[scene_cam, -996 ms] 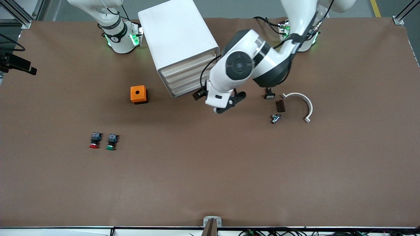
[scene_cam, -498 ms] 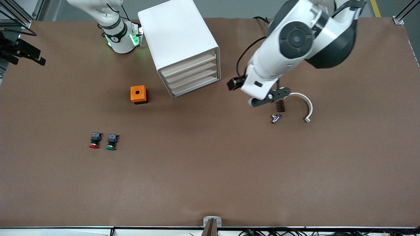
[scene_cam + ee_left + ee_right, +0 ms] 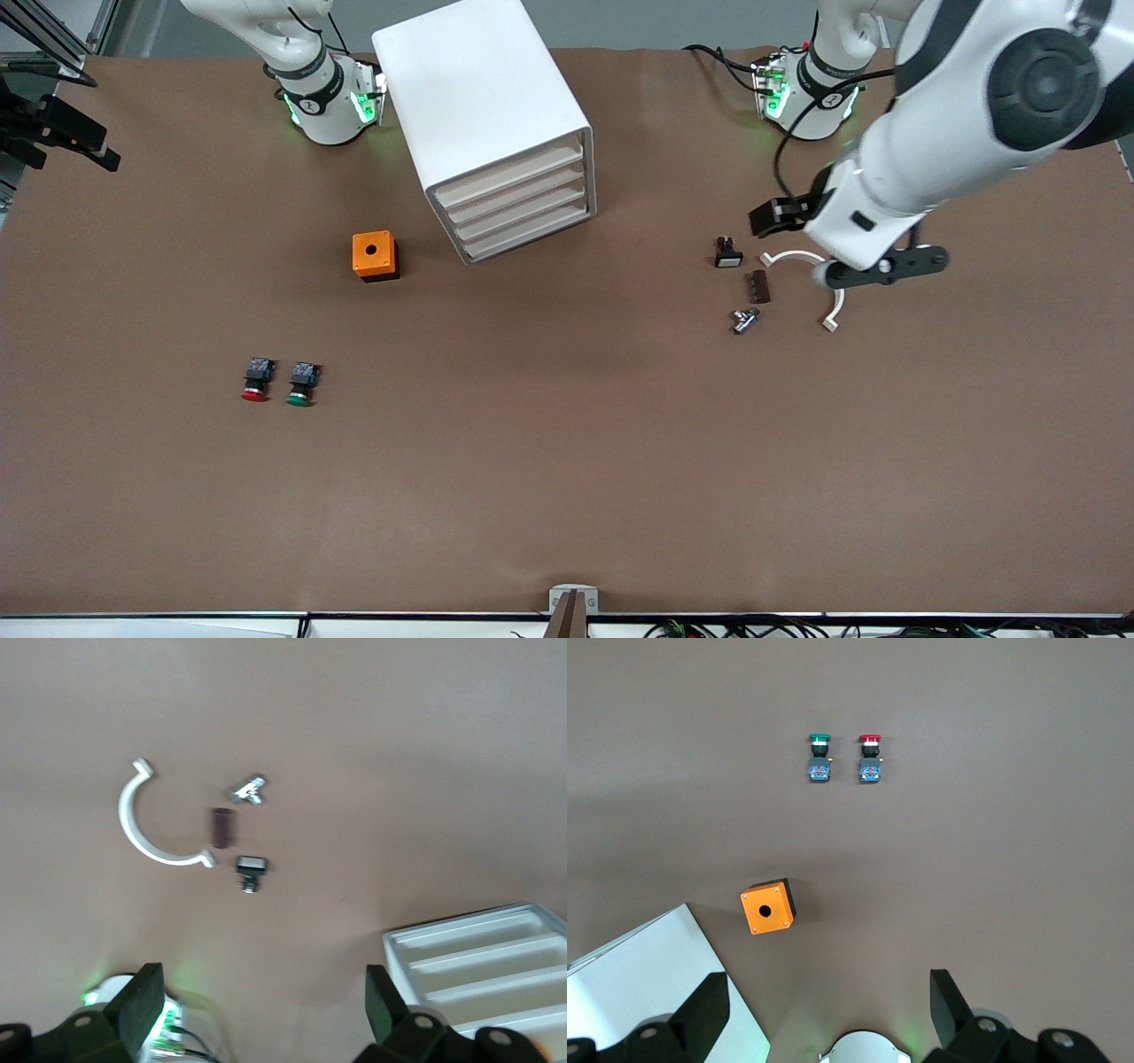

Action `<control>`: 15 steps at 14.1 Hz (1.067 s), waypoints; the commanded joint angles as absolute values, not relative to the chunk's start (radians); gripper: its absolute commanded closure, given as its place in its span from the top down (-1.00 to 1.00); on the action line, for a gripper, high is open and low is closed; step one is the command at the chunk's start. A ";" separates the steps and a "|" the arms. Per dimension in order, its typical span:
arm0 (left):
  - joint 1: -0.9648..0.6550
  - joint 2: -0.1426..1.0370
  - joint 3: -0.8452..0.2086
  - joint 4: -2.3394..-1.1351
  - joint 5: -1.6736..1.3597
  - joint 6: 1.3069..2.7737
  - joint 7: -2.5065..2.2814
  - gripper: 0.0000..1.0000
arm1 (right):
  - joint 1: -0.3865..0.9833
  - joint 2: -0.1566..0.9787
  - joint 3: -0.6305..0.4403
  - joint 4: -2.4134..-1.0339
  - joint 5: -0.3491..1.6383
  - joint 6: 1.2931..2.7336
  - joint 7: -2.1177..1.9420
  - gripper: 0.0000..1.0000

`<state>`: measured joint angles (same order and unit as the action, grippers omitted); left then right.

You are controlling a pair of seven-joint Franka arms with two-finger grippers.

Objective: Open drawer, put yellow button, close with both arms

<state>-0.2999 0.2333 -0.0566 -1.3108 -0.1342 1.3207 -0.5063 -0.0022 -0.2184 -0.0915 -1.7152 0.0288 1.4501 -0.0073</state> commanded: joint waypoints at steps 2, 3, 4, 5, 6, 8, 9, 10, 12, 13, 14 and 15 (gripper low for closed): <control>-0.154 0.085 -0.121 -1.481 -0.048 1.322 -0.318 1.00 | 0.005 -0.249 -0.089 -1.741 -0.011 1.465 -0.009 1.00; -0.137 0.060 -0.120 -1.515 -0.025 1.327 -0.281 1.00 | 0.005 -0.250 -0.089 -1.741 -0.012 1.465 -0.009 1.00; -0.108 0.042 -0.121 -1.540 -0.006 1.333 -0.247 1.00 | 0.005 -0.252 -0.089 -1.741 -0.012 1.465 -0.011 1.00; -0.088 0.028 -0.115 -1.560 0.000 1.345 -0.198 1.00 | 0.005 -0.255 -0.089 -1.741 -0.012 1.465 -0.011 1.00; -0.066 0.017 -0.110 -1.581 0.000 1.364 -0.148 1.00 | 0.005 -0.255 -0.089 -1.741 -0.014 1.465 -0.012 1.00; -0.038 -0.018 -0.085 -1.627 0.002 1.406 -0.094 1.00 | 0.006 -0.256 -0.087 -1.741 -0.021 1.466 -0.012 1.00; -0.037 -0.041 -0.059 -1.655 0.002 1.432 -0.074 1.00 | 0.008 -0.256 -0.087 -1.740 -0.021 1.466 -0.014 1.00; -0.037 -0.064 -0.039 -1.686 0.002 1.460 -0.052 1.00 | 0.009 -0.256 -0.089 -1.740 -0.023 1.466 -0.014 1.00; -0.017 -0.118 -0.029 -1.765 0.000 1.547 -0.041 1.00 | 0.009 -0.258 -0.089 -1.741 -0.023 1.466 -0.014 1.00; -0.003 -0.139 -0.029 -1.794 0.000 1.595 -0.041 1.00 | 0.009 -0.261 -0.089 -1.741 -0.023 1.465 -0.014 1.00; 0.017 -0.144 -0.029 -1.792 0.000 1.617 -0.041 1.00 | 0.009 -0.261 -0.089 -1.741 -0.023 1.465 -0.014 1.00; 0.026 -0.143 -0.029 -1.778 -0.002 1.626 -0.041 1.00 | 0.009 -0.261 -0.089 -1.741 -0.023 1.465 -0.014 1.00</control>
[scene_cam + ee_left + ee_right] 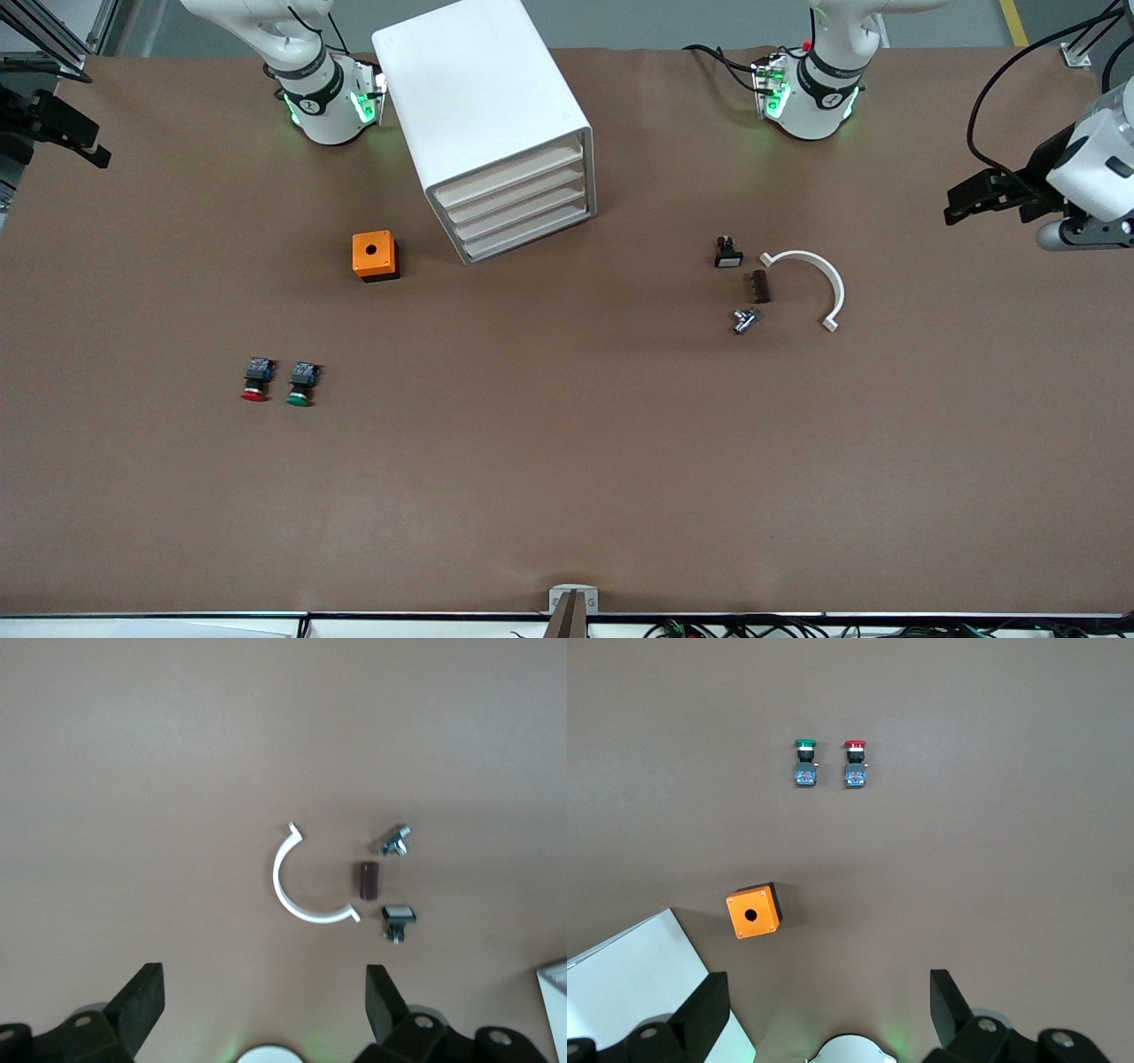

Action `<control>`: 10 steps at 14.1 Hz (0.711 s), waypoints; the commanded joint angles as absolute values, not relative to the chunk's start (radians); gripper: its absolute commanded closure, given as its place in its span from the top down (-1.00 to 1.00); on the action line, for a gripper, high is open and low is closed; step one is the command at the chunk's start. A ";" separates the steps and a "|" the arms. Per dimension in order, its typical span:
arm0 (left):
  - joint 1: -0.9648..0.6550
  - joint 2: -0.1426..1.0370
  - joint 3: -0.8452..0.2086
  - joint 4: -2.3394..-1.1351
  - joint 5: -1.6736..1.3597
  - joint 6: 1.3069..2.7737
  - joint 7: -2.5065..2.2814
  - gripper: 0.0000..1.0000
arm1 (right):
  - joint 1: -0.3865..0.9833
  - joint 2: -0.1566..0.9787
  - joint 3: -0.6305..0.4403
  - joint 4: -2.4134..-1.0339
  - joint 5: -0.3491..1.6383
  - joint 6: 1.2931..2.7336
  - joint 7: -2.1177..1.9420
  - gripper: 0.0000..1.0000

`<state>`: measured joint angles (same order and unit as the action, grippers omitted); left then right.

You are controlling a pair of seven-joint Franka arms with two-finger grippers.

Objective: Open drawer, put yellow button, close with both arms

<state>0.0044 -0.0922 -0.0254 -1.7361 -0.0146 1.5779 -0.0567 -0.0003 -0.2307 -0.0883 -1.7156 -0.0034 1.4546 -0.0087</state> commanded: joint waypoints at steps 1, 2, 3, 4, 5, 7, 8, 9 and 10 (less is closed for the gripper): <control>0.052 -0.138 -0.029 -1.749 -0.002 1.628 -0.041 1.00 | 0.009 -0.262 -0.087 -1.741 -0.023 1.465 -0.012 1.00; 0.075 -0.132 -0.029 -1.720 -0.003 1.628 -0.040 1.00 | 0.009 -0.262 -0.087 -1.743 -0.021 1.465 -0.012 1.00; 0.083 -0.132 -0.029 -1.703 -0.003 1.628 -0.040 1.00 | 0.015 -0.262 -0.087 -1.743 -0.021 1.465 -0.012 1.00; 0.083 -0.132 -0.028 -1.698 -0.005 1.626 -0.040 1.00 | 0.020 -0.262 -0.089 -1.743 -0.020 1.465 -0.012 1.00; 0.083 -0.132 -0.026 -1.698 -0.005 1.625 -0.040 1.00 | 0.020 -0.262 -0.089 -1.743 -0.020 1.465 -0.011 1.00; 0.083 -0.129 -0.026 -1.674 -0.006 1.624 -0.040 1.00 | 0.021 -0.262 -0.089 -1.743 -0.015 1.466 -0.011 1.00; 0.083 -0.117 -0.026 -1.657 -0.008 1.624 -0.040 1.00 | 0.021 -0.262 -0.089 -1.743 -0.012 1.466 -0.011 1.00; 0.083 -0.100 -0.025 -1.626 -0.011 1.624 -0.040 1.00 | 0.021 -0.262 -0.089 -1.743 -0.011 1.465 -0.011 1.00; 0.083 -0.081 -0.025 -1.602 -0.014 1.623 -0.044 1.00 | 0.020 -0.262 -0.089 -1.743 -0.011 1.465 -0.011 1.00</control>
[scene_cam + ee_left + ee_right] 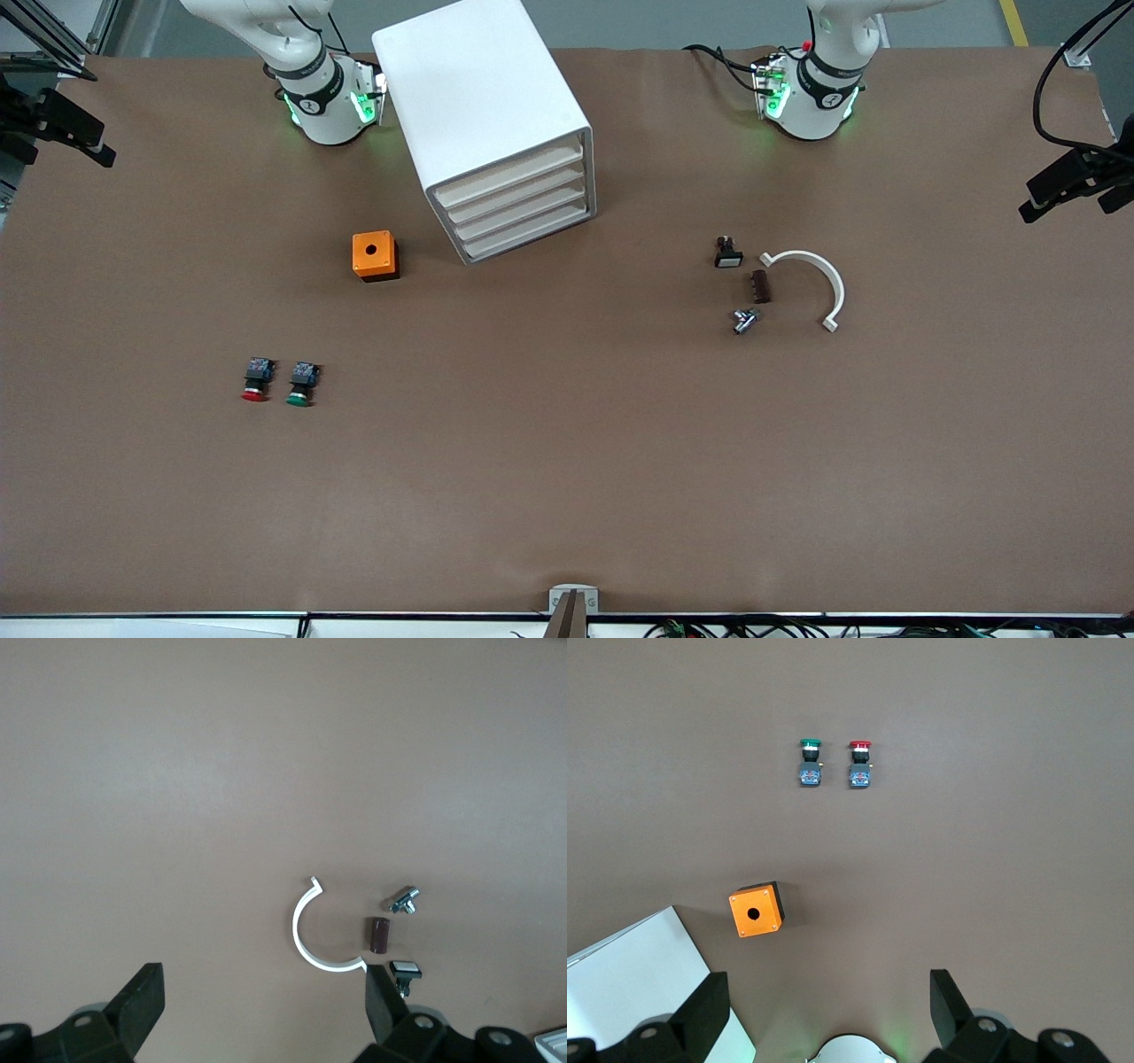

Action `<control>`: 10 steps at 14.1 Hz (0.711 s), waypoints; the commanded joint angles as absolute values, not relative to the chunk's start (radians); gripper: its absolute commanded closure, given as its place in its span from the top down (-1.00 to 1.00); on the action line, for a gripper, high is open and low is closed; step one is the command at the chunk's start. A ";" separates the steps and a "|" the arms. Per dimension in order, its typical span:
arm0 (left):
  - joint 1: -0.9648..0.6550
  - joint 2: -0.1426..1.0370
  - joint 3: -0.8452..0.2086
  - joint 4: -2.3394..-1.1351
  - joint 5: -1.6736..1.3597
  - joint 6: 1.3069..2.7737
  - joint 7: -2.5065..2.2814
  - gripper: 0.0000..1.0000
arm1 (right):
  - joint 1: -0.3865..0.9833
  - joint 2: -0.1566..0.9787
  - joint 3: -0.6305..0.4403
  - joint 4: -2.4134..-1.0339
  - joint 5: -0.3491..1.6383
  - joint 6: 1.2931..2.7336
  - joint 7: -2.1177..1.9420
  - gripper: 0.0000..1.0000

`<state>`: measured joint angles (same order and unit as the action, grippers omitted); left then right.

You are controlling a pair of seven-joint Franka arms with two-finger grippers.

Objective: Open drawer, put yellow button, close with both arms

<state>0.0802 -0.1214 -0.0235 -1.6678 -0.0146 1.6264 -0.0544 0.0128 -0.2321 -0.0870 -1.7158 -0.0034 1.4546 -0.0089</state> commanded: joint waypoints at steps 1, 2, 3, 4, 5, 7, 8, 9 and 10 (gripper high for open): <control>0.081 -0.059 -0.026 -1.579 -0.014 1.620 -0.048 1.00 | 0.018 -0.262 -0.092 -1.744 -0.011 1.465 -0.011 1.00; 0.081 -0.042 -0.026 -1.562 -0.009 1.620 -0.046 1.00 | 0.014 -0.262 -0.094 -1.746 -0.009 1.463 -0.008 1.00; 0.081 -0.037 -0.026 -1.554 -0.012 1.620 -0.040 1.00 | 0.014 -0.262 -0.095 -1.746 -0.008 1.463 -0.006 1.00; 0.083 -0.035 -0.026 -1.552 -0.012 1.620 -0.029 1.00 | 0.014 -0.262 -0.095 -1.746 -0.006 1.463 -0.005 1.00; 0.083 -0.035 -0.026 -1.552 -0.006 1.620 -0.011 1.00 | 0.015 -0.262 -0.095 -1.746 -0.006 1.465 -0.005 1.00; 0.083 -0.031 -0.026 -1.552 -0.003 1.620 0.003 1.00 | 0.017 -0.262 -0.094 -1.746 -0.006 1.465 -0.005 1.00; 0.081 -0.031 -0.026 -1.552 -0.003 1.620 0.002 1.00 | 0.017 -0.262 -0.095 -1.746 -0.006 1.465 -0.005 1.00; 0.078 -0.029 -0.026 -1.552 -0.008 1.620 0.000 1.00 | 0.018 -0.262 -0.094 -1.746 -0.006 1.465 -0.005 1.00; 0.080 -0.031 -0.026 -1.552 -0.014 1.620 -0.006 1.00 | 0.018 -0.262 -0.094 -1.746 -0.006 1.465 -0.005 1.00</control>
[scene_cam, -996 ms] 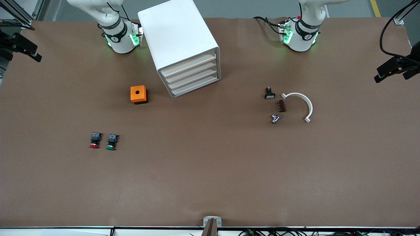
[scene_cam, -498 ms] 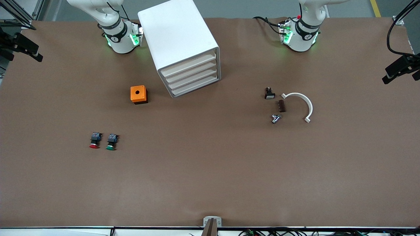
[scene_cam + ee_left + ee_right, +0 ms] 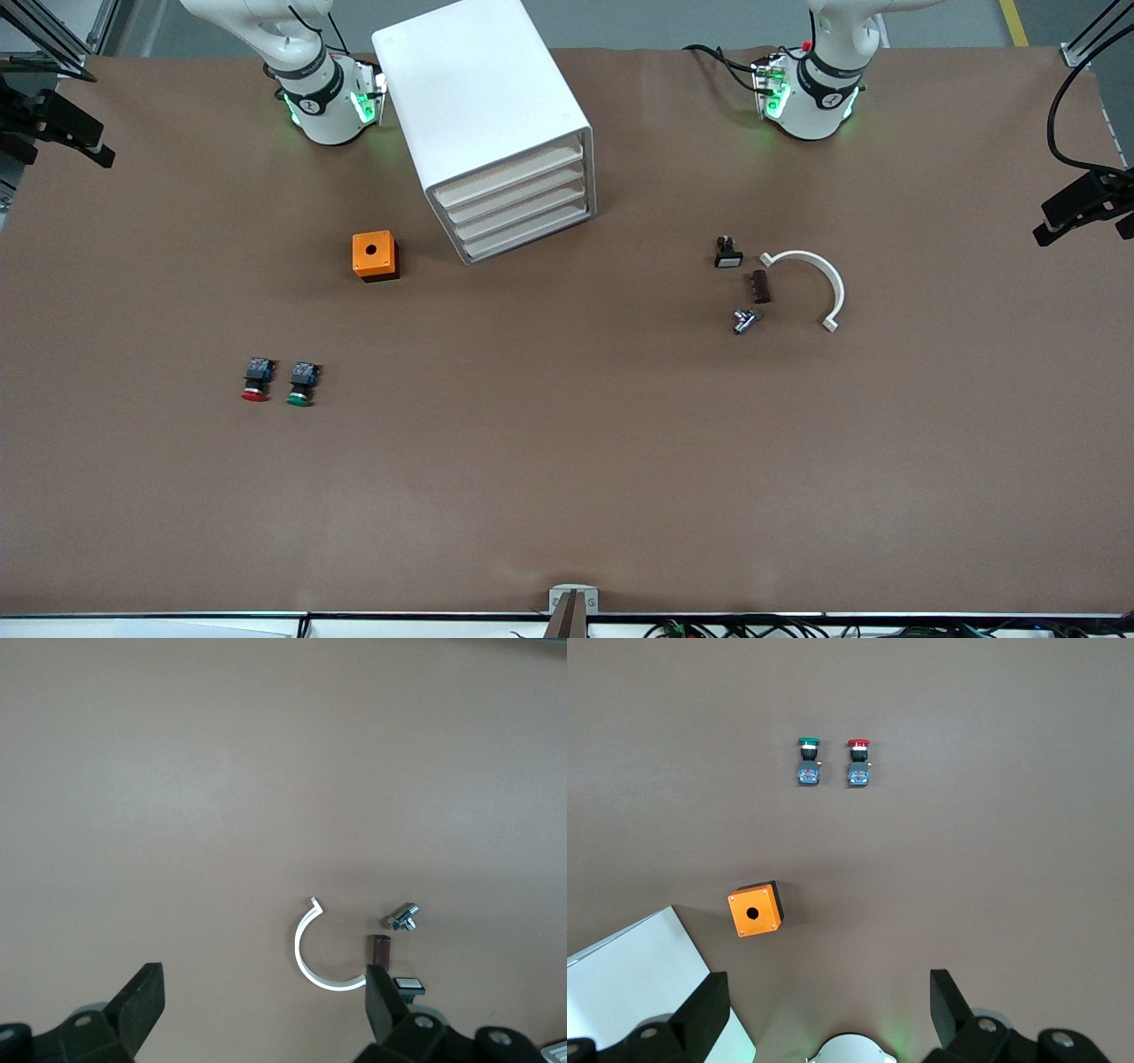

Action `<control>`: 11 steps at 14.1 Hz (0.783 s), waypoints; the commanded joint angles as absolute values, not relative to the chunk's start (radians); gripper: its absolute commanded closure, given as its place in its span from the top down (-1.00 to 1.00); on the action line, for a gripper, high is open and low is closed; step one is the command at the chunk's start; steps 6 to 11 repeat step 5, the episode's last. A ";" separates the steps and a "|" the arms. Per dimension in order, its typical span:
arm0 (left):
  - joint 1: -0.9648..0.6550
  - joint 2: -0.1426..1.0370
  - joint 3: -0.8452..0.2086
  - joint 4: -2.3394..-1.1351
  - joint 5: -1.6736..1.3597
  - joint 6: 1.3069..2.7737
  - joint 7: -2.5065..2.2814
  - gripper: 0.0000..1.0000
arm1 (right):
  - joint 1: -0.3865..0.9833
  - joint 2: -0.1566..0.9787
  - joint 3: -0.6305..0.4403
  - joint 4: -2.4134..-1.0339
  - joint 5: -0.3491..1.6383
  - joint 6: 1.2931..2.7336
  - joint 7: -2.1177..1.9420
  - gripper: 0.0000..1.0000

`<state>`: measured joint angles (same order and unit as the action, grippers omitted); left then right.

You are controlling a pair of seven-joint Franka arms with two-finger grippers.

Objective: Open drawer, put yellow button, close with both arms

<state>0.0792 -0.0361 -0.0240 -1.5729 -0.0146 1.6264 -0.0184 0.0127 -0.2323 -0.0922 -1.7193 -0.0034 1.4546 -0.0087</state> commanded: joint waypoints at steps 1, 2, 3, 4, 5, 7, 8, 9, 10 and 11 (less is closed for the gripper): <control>0.080 -0.029 -0.026 -1.552 -0.014 1.620 -0.011 1.00 | 0.020 -0.262 -0.094 -1.746 -0.006 1.463 -0.005 1.00; 0.078 -0.029 -0.026 -1.552 -0.014 1.620 -0.015 1.00 | 0.020 -0.262 -0.094 -1.746 -0.006 1.462 -0.006 1.00; 0.074 -0.029 -0.026 -1.552 -0.014 1.620 -0.018 1.00 | 0.021 -0.262 -0.092 -1.746 -0.006 1.462 -0.009 1.00; 0.074 -0.029 -0.026 -1.545 -0.014 1.620 -0.020 1.00 | 0.021 -0.262 -0.092 -1.746 -0.006 1.465 -0.009 1.00; 0.074 -0.029 -0.026 -1.542 -0.015 1.620 -0.020 1.00 | 0.020 -0.262 -0.092 -1.746 -0.006 1.465 -0.011 1.00; 0.074 -0.029 -0.026 -1.542 -0.015 1.620 -0.020 1.00 | 0.020 -0.262 -0.092 -1.746 -0.006 1.465 -0.011 1.00; 0.074 -0.029 -0.026 -1.542 -0.015 1.620 -0.020 1.00 | 0.020 -0.262 -0.092 -1.746 -0.006 1.465 -0.011 1.00; 0.074 -0.029 -0.026 -1.542 -0.015 1.620 -0.020 1.00 | 0.020 -0.262 -0.092 -1.746 -0.006 1.465 -0.011 1.00; 0.074 -0.029 -0.026 -1.542 -0.015 1.620 -0.020 1.00 | 0.020 -0.262 -0.092 -1.746 -0.006 1.465 -0.011 1.00; 0.074 -0.029 -0.026 -1.542 -0.015 1.620 -0.020 1.00 | 0.020 -0.262 -0.092 -1.746 -0.006 1.465 -0.011 1.00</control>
